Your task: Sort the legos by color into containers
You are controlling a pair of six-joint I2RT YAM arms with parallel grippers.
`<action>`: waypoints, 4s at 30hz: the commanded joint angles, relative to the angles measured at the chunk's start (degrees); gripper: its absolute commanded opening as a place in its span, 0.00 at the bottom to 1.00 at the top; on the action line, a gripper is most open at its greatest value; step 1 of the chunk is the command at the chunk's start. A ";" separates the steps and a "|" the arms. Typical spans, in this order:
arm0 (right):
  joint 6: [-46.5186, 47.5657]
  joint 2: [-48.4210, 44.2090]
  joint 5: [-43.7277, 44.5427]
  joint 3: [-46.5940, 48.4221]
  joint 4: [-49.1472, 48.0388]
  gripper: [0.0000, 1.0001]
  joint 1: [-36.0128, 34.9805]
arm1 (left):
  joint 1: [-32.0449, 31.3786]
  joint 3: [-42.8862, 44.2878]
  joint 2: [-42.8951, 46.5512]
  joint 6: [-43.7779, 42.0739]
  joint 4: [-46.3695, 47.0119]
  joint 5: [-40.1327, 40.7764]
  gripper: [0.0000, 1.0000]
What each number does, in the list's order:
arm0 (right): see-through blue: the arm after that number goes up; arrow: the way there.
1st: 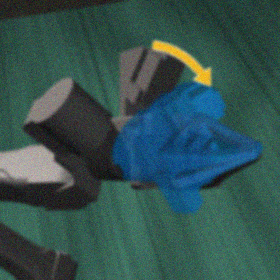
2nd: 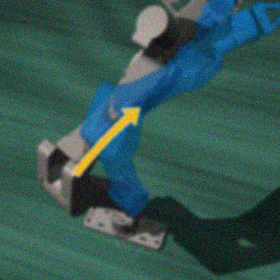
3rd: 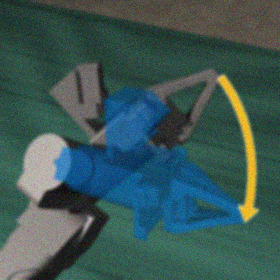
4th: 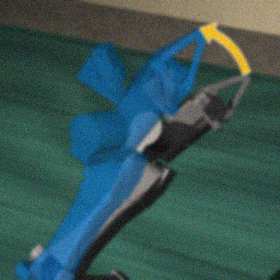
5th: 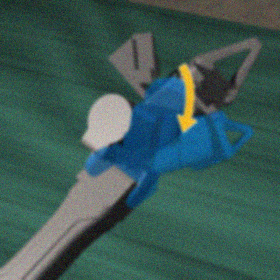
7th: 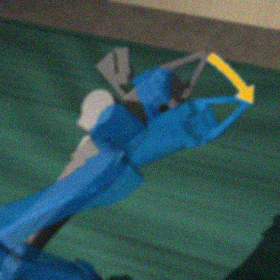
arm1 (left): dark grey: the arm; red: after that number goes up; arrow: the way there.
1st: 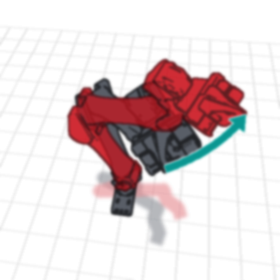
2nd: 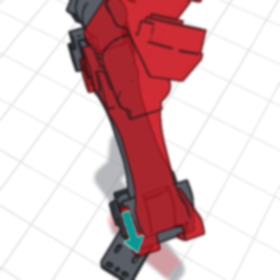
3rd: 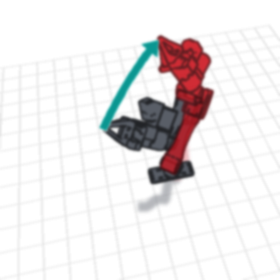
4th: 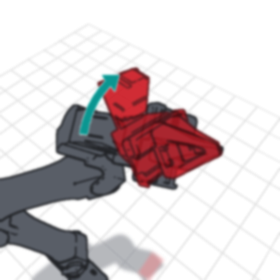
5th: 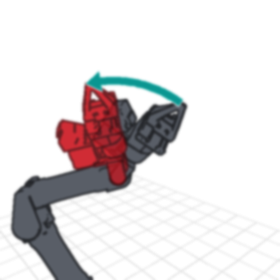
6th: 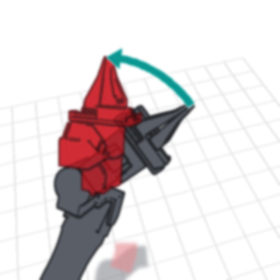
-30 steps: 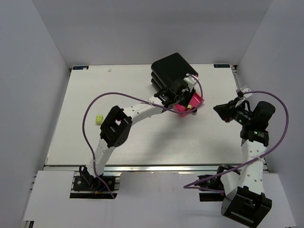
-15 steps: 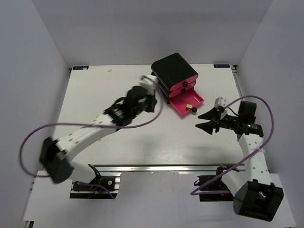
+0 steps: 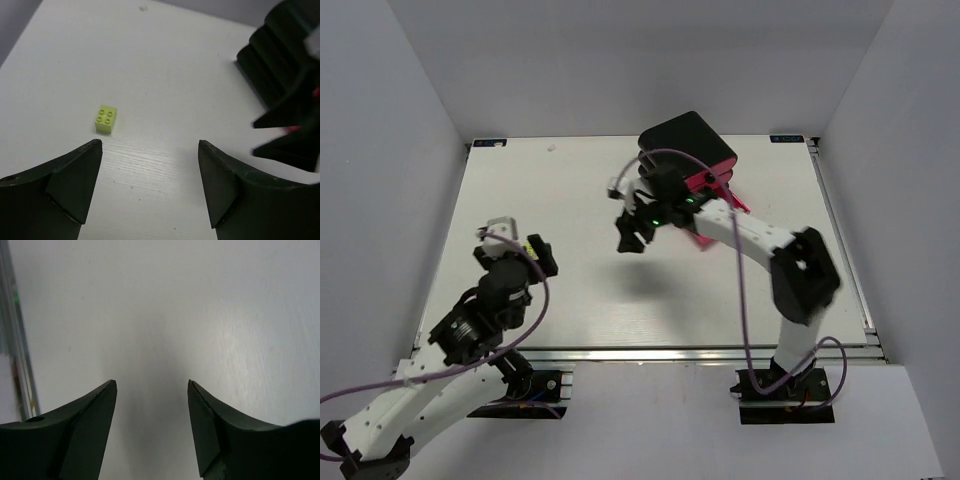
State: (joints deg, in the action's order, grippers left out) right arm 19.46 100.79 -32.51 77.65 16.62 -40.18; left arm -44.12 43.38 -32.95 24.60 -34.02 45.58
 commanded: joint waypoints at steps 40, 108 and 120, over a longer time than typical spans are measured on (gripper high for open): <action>-53.48 46.15 34.34 55.59 -6.43 0.89 -21.25 | -0.53 -1.01 21.17 0.98 -3.33 6.10 0.91; -43.11 45.38 50.01 43.85 -11.60 0.42 -20.90 | -0.53 -1.28 20.47 0.27 -2.72 4.96 0.92; -26.86 24.64 35.78 7.72 -29.52 0.32 -15.63 | -0.53 -1.45 21.08 -0.17 -2.28 3.99 0.92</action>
State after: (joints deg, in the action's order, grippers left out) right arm -14.35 130.23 8.23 91.81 -7.55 -56.18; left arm -44.84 42.37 -11.92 25.28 -37.26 50.41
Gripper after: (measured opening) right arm 0.441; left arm 0.910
